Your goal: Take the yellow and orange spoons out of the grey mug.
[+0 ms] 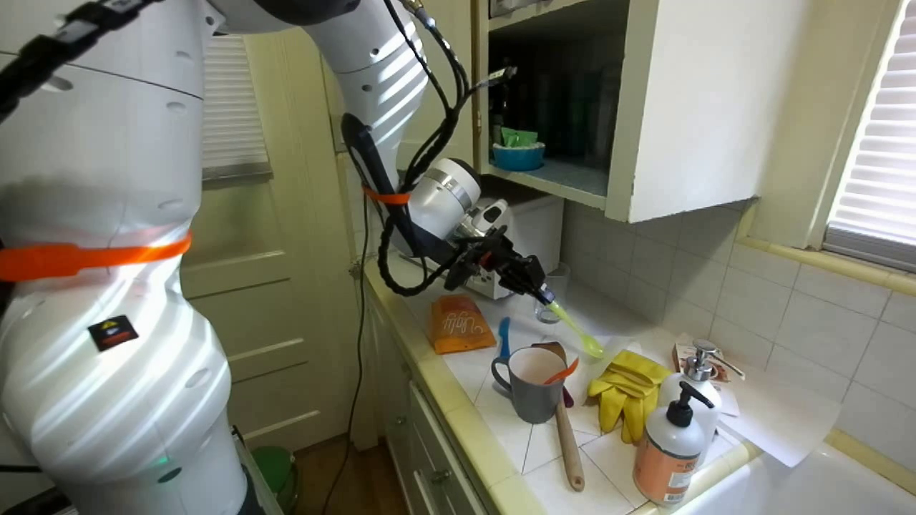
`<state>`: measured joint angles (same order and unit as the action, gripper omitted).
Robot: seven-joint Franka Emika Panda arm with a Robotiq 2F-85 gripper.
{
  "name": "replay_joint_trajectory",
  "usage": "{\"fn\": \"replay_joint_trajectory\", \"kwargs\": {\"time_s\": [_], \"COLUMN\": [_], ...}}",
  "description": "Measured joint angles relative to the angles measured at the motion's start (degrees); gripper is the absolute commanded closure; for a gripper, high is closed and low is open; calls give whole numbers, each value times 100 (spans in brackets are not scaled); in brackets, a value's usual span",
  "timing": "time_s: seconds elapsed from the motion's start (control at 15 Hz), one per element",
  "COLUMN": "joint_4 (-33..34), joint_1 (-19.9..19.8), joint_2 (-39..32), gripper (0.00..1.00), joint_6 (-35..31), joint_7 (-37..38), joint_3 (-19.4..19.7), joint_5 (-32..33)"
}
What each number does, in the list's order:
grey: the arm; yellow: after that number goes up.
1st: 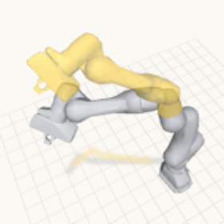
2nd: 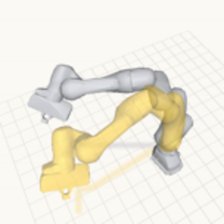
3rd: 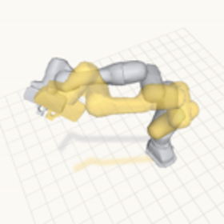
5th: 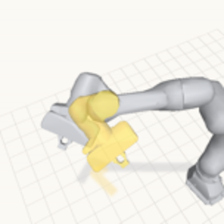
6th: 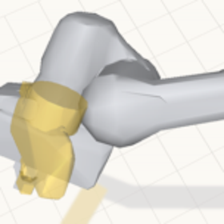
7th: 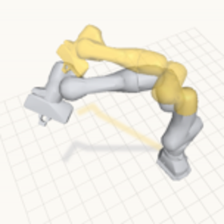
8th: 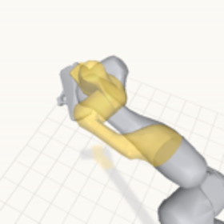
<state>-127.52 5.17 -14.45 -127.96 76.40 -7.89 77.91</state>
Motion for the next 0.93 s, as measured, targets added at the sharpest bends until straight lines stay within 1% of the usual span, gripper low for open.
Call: {"fn": "replay_joint_trajectory", "kwargs": {"time_s": [0.2,0.27,0.33,0.4,0.47,0.53,0.67,0.87,0.93], "joint_4": [320,411,479,529,563,588,605,609,609], "joint_1": [120,150,172,184,192,194,195,198,198], "joint_2": [-378,-486,-582,-665,-736,-796,-857,-838,-808], "gripper": [97,64,63,57,51,42,29,5,1], "joint_6": [0,0,-1,-1,-8,-9,-19,-20,-22], "joint_7": [75,69,54,11,-55,-130,-280,-569,-684], "joint_3": [-1,-4,-12,-25,-39,-56,-89,-145,-167], "joint_5": [310,319,319,318,291,254,171,-95,-233]}}
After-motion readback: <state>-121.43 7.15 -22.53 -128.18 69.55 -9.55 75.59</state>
